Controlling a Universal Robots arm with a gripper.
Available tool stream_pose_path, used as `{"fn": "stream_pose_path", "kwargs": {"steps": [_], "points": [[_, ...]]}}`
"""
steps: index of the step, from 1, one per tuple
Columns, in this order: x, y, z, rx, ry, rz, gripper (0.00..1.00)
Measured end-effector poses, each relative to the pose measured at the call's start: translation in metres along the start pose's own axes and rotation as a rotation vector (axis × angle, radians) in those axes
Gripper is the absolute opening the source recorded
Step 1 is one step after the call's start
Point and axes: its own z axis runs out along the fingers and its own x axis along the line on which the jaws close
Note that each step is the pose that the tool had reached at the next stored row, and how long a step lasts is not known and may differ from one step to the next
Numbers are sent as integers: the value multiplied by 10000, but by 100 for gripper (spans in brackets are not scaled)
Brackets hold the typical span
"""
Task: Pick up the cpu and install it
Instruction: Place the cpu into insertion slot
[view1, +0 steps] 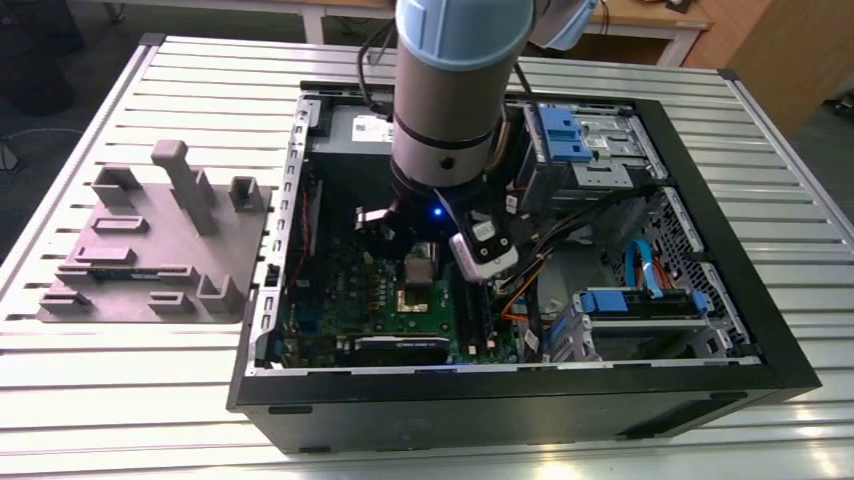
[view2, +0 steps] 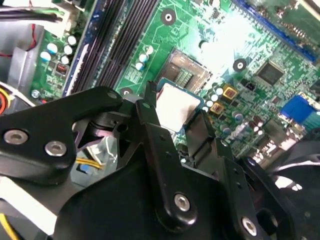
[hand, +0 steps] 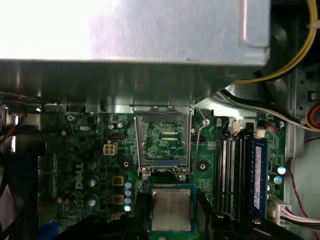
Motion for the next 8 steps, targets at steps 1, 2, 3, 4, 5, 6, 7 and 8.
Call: {"fn": "stream_pose_path", "kwargs": {"steps": [1,2,3,4,5,6,7,8], "points": [[1,-3,13,2,1,0,47],[2,-7,27,3,2,1,47],[3,-10,44,2,1,1,47],[4,-12,62,2,2,1,47],[6,-14,113,2,31,2,47],[6,-14,112,4,31,2,47],[6,-14,112,4,31,2,47],[5,-14,113,3,31,1,47]]}}
